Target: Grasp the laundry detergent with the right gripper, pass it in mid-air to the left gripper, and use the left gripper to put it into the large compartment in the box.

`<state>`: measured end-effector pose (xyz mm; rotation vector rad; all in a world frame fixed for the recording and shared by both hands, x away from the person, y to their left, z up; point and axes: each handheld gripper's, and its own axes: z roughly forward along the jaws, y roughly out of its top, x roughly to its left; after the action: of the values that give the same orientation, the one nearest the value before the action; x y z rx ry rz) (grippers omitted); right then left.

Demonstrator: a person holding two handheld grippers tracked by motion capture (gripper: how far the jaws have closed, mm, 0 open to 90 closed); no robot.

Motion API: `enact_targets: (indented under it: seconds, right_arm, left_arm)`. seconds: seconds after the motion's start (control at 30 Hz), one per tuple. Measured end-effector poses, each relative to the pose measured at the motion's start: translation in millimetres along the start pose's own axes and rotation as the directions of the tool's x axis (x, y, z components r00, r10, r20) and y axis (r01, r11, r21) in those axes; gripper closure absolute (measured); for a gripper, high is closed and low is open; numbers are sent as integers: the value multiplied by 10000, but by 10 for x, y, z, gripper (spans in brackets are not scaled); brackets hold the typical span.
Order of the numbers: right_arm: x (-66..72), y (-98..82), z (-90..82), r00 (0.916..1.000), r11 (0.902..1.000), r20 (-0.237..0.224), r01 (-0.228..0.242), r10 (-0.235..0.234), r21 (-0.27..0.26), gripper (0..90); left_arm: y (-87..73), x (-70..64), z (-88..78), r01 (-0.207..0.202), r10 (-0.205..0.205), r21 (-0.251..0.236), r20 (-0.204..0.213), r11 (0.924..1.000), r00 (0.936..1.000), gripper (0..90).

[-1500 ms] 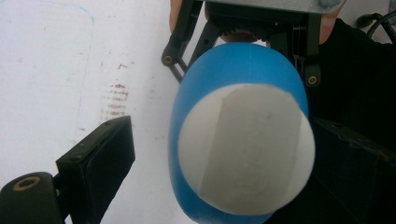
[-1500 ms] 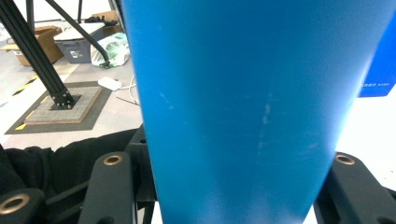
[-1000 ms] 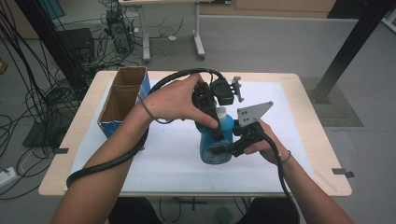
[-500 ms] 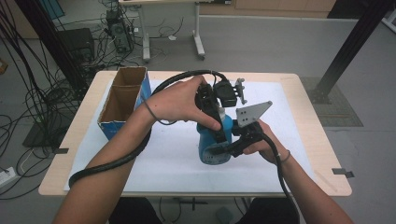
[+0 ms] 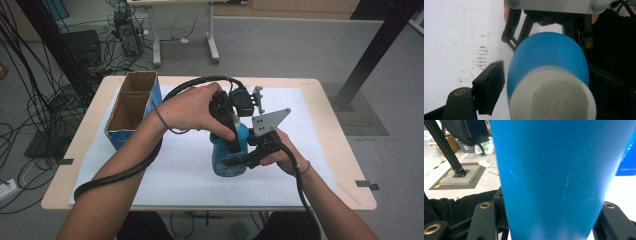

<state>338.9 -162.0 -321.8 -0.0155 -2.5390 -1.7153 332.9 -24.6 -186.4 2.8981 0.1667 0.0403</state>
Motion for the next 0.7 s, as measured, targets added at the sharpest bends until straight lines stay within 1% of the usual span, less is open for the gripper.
enact_targets:
  seconds: [0.1,0.13,0.2,0.27,0.43,0.63,0.7]
  right_arm:
    - [2,-1,3,10000,10000,-2,5,-5,16,447]
    - [2,-1,3,10000,10000,-2,5,-5,16,447]
    - [6,-1,3,10000,10000,-23,4,-4,35,447]
    - [8,2,3,10000,10000,-22,18,-18,37,446]
    - [7,4,3,10000,10000,14,79,-79,53,447]
    - [9,8,5,10000,10000,-21,90,-90,43,447]
    - [10,10,7,10000,9999,-23,91,-91,53,447]
  left_arm:
    - [2,-4,4,-57,57,-4,7,10000,10000,274]
    - [3,-4,1,-87,87,-27,34,10000,10000,274]
    - [6,-10,3,-152,152,18,86,9999,9998,320]
    - [8,-12,4,-153,152,51,61,9999,9999,330]
    - [5,-5,11,-193,191,121,148,9997,9997,363]
    - [5,-3,7,-172,170,76,210,9998,9996,370]
    - [10,-4,4,-176,173,150,220,9997,9996,372]
